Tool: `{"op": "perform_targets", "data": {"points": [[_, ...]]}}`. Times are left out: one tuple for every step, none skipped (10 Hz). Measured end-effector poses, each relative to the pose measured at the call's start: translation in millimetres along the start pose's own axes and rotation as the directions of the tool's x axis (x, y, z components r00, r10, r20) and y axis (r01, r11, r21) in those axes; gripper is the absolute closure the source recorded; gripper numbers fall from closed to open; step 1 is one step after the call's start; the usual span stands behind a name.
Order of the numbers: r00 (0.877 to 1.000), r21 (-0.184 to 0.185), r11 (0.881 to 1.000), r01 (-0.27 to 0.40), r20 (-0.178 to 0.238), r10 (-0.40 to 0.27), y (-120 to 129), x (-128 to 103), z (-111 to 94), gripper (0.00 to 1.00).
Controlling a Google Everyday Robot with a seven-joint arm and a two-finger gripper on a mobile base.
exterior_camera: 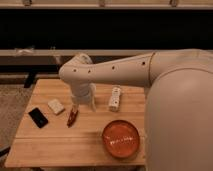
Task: Place the eraser in the ceramic cup
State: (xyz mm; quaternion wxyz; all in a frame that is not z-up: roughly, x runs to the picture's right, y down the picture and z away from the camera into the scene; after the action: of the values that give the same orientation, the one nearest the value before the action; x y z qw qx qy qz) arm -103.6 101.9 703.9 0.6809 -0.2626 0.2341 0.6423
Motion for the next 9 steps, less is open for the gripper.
{"op": "perform_targets", "data": {"points": [[1.000, 0.000, 1.000, 0.000, 0.000, 0.000, 0.0, 0.0, 0.0, 0.35], [1.000, 0.000, 1.000, 0.000, 0.000, 0.000, 0.0, 0.0, 0.0, 0.35], [1.000, 0.000, 1.000, 0.001, 0.000, -0.001, 0.5, -0.4, -0.5, 0.35], [1.000, 0.003, 1.000, 0.002, -0.002, -0.002, 0.4, -0.3, -0.1, 0.35], [0.999, 0.015, 0.999, 0.044, -0.003, -0.044, 4.0, -2.3, 3.1, 0.35], [0.991, 0.024, 0.990, 0.136, -0.010, -0.135, 19.1, -5.5, 8.6, 0.35], [0.980, 0.029, 0.980, 0.198, -0.017, -0.197, 32.1, -8.3, 12.5, 0.35], [0.956, 0.030, 0.955, 0.293, -0.033, -0.292, 58.2, -12.7, 20.7, 0.35], [0.924, 0.028, 0.925, 0.380, -0.049, -0.378, 83.9, -16.9, 30.5, 0.35]]}}
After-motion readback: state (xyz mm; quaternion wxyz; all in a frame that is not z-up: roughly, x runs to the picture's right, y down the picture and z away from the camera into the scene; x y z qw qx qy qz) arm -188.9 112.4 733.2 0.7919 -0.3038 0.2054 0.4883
